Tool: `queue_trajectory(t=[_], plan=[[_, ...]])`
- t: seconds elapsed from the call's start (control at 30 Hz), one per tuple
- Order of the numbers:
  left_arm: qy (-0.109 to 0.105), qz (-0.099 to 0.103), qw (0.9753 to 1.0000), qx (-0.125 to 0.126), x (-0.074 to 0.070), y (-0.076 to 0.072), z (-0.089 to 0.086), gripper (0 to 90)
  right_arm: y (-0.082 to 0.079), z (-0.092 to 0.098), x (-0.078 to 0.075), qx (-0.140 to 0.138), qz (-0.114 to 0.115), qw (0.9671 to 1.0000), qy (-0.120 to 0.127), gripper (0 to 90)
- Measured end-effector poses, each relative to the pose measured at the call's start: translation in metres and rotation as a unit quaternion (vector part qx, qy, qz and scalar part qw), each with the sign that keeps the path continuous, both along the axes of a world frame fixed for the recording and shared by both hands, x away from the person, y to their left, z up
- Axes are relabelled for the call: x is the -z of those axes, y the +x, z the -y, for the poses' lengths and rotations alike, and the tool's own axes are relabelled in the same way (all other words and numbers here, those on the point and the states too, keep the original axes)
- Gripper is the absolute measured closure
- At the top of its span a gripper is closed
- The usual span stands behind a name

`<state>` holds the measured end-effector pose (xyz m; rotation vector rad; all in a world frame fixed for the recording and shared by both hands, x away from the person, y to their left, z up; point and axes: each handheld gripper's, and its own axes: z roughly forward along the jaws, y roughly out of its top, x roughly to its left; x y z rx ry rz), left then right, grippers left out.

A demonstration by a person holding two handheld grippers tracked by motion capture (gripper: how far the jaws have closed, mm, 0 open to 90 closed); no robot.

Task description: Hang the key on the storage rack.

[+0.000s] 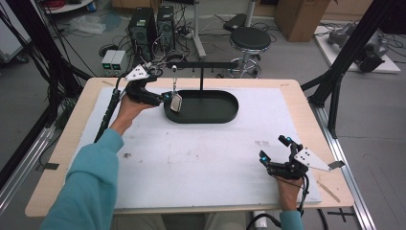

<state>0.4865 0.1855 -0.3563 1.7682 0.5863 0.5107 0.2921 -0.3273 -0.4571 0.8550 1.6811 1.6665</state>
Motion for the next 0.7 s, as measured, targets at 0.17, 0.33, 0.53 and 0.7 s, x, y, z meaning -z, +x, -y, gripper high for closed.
queue_trajectory(t=[0.17,0.33,0.53,0.7], plan=[[-0.019,0.014,0.9997,0.005,0.001,-0.029,-0.015,1.7,0.000,0.000,0.000,0.000,-0.001,1.0000,0.000,3.2],[-0.042,0.021,0.9989,-0.004,0.012,-0.072,-0.036,1.7,0.000,0.000,0.000,-0.001,0.000,1.0000,-0.002,3.2],[-0.057,0.034,0.9977,-0.011,0.030,-0.126,-0.059,1.7,0.000,-0.001,0.000,0.000,0.000,1.0000,-0.003,3.2],[-0.084,0.043,0.9952,-0.027,0.050,-0.164,-0.074,1.7,0.001,-0.001,0.000,0.000,0.000,1.0000,-0.003,3.2]])
